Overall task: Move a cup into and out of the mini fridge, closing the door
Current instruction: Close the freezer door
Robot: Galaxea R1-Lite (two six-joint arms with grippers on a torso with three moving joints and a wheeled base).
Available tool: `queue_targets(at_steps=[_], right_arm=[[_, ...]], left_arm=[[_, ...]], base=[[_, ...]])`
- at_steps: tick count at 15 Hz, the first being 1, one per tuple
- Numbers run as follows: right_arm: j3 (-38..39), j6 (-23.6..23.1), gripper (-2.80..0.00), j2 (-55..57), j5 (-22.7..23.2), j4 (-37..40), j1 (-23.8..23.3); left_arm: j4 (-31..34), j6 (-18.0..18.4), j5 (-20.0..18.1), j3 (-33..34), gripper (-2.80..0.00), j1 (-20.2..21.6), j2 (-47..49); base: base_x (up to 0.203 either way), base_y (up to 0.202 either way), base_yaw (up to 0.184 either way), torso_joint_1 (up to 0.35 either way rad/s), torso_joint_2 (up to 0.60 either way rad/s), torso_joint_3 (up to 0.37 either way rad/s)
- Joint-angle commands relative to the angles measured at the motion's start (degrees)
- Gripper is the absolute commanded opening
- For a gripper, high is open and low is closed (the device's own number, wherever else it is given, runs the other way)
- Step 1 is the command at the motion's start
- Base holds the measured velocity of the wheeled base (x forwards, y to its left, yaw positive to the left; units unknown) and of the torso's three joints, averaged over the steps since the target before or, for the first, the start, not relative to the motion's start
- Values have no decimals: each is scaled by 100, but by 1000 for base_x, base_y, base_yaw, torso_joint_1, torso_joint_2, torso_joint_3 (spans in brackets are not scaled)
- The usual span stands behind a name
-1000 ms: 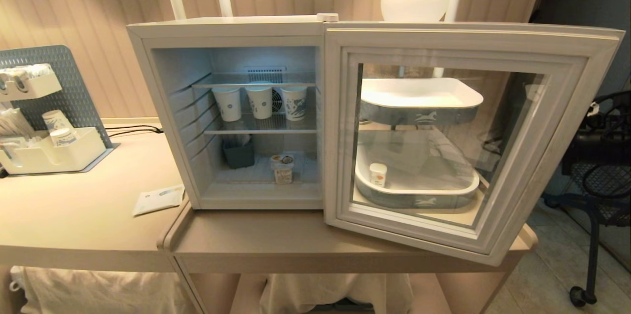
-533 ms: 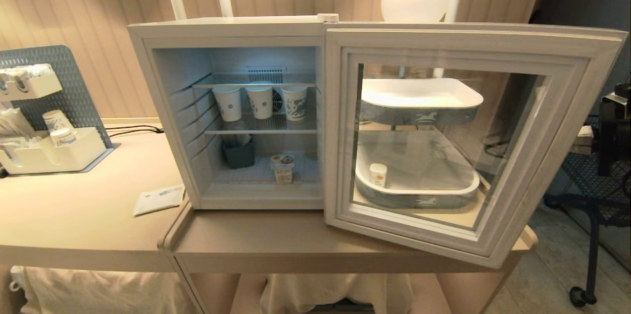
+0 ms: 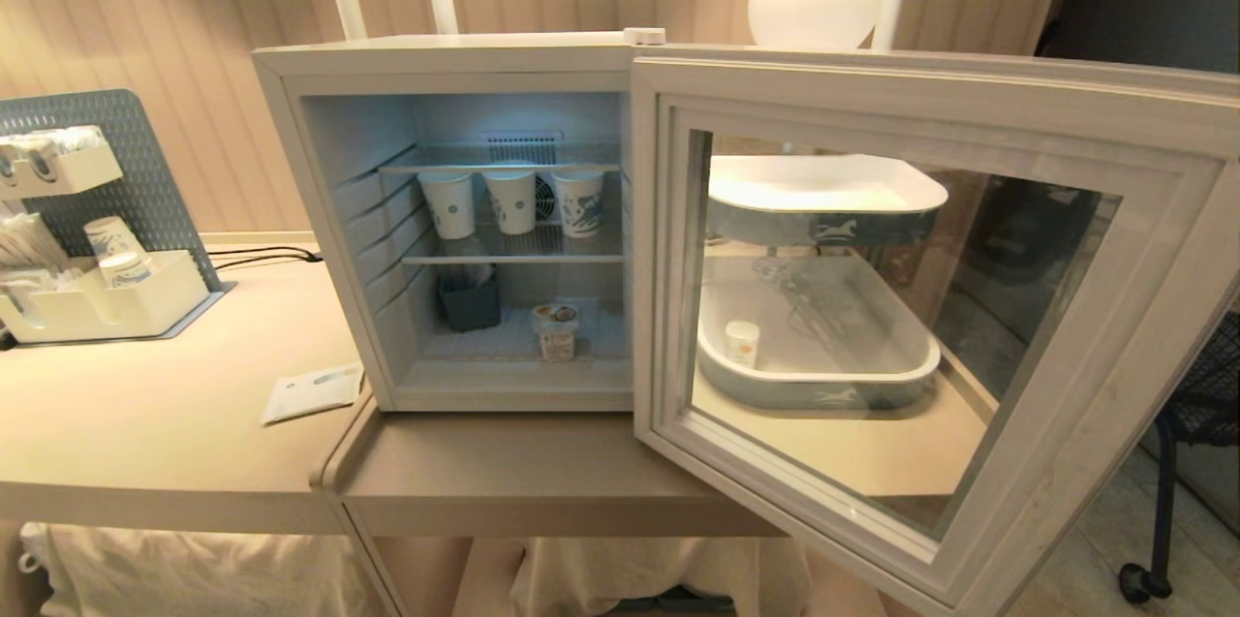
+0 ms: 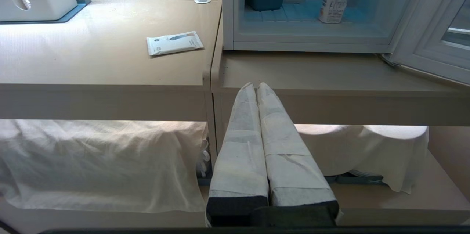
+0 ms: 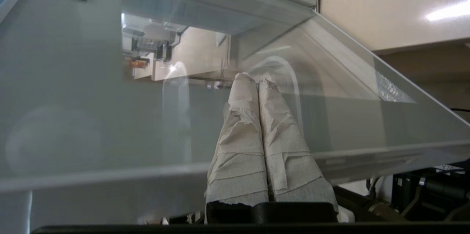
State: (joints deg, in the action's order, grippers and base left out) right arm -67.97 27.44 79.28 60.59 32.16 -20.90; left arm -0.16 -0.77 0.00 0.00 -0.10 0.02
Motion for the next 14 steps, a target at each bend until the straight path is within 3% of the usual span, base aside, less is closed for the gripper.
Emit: queue_targets(at_steps=[1, 6, 10, 12, 14], right_arm=[[46, 23, -280, -891, 28, 211, 167], [56, 150, -280, -1902, 34, 678, 1503], [52, 530, -280, -1587, -27, 159, 2138], [43, 706, -280, -1079, -734, -451, 2701], [55, 859, -280, -392, -2066, -1269, 3510]], left_arm=[[-2, -2, 0, 9, -280, 1, -2], [-2, -2, 0, 9, -280, 1, -2], [-2, -2, 0, 9, -280, 1, -2], [-2, -2, 0, 9, -280, 1, -2], [-2, -2, 0, 9, -280, 1, -2]], base=[[0, 0, 0, 0, 0, 0], [0, 0, 0, 0, 0, 0], [0, 0, 0, 0, 0, 0], [0, 0, 0, 0, 0, 0], [0, 0, 0, 0, 0, 0]])
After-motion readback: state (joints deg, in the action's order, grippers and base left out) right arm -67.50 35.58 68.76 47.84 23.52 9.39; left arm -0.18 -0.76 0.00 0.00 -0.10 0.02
